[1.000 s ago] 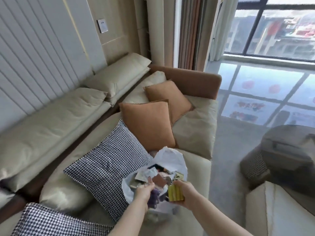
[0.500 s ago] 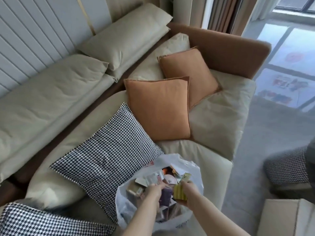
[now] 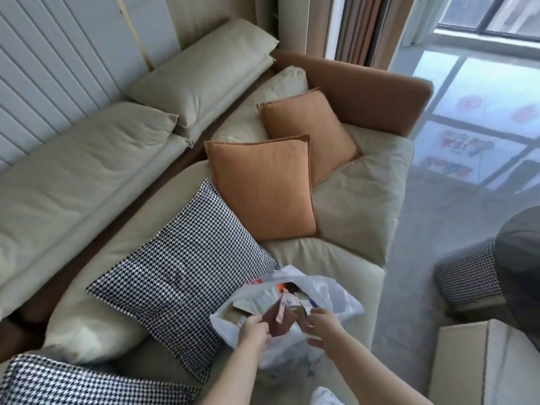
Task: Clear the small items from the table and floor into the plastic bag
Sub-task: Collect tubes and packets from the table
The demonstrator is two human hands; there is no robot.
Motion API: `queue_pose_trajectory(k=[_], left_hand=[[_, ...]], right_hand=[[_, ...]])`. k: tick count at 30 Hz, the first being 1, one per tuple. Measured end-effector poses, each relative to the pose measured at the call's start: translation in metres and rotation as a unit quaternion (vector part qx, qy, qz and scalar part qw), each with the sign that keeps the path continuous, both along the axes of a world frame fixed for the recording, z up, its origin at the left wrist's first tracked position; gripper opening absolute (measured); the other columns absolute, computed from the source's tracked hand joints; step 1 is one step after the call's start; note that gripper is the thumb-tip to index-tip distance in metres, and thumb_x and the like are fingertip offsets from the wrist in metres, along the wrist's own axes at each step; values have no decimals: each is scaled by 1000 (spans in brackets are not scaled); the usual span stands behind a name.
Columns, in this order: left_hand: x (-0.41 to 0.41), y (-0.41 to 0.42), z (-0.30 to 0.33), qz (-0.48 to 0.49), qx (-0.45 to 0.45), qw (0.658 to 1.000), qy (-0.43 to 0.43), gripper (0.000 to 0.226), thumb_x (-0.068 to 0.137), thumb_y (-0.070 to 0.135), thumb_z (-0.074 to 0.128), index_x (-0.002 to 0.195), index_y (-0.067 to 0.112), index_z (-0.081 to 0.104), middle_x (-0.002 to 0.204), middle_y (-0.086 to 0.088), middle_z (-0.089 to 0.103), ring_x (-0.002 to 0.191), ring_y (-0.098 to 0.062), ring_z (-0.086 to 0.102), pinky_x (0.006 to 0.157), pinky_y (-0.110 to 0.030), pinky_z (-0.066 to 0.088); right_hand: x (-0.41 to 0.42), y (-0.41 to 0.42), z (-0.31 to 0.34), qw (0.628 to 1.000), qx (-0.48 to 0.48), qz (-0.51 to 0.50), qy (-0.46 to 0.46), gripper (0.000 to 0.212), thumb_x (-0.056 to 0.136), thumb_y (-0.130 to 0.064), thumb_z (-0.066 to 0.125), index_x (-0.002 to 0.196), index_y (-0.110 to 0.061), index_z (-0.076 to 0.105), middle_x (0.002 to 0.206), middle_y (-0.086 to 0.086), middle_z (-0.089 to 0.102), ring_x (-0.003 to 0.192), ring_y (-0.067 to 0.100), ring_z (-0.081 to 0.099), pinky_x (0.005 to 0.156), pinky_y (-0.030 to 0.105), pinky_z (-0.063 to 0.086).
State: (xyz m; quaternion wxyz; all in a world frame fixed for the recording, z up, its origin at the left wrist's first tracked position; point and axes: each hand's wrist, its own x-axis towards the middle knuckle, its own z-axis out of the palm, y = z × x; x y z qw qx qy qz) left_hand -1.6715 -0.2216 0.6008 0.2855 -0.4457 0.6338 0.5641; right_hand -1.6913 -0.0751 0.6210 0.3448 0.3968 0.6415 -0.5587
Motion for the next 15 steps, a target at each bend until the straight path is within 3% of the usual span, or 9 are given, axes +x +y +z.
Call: queue_pose_trajectory(k=[3, 6, 9, 13, 15], left_hand=[[13, -1, 16, -47, -11, 998, 33, 47, 89, 1, 41, 135, 8, 47, 77, -10, 58, 51, -12, 44, 39, -16, 27], [28, 3, 41, -73, 8, 996, 58, 49, 91, 3, 44, 139, 9, 41, 73, -5, 52, 54, -12, 43, 42, -20, 30], [46, 10, 70, -137, 5, 986, 95, 40, 92, 5, 47, 131, 12, 49, 80, -4, 58, 64, -14, 50, 51, -23, 37], [76, 24, 100, -249, -22, 957, 145, 14, 89, 9, 49, 94, 19, 58, 84, -5, 60, 67, -17, 56, 60, -25, 41], [93, 35, 107, -317, -34, 933, 169, 21, 87, 13, 55, 107, 14, 63, 103, -8, 66, 90, -25, 66, 76, -26, 49]], right_hand=[[19, 3, 18, 999, 10, 8, 32, 13, 88, -5, 48, 82, -14, 53, 86, 10, 54, 85, 23, 53, 68, 32, 43], [43, 9, 39, 998, 23, 4, 64, 13, 90, -5, 48, 79, -11, 54, 88, 10, 52, 83, 23, 52, 67, 31, 39], [71, 15, 60, 991, 59, 28, 114, 13, 86, -4, 52, 78, -12, 56, 82, 9, 54, 75, 21, 51, 62, 27, 36], [110, 25, 81, 971, 137, 83, 179, 17, 84, -6, 55, 75, -20, 57, 69, -4, 54, 61, 9, 47, 56, 18, 37], [133, 31, 92, 959, 183, 105, 189, 15, 86, -12, 55, 75, -22, 52, 68, -8, 51, 63, 9, 48, 47, 12, 32]])
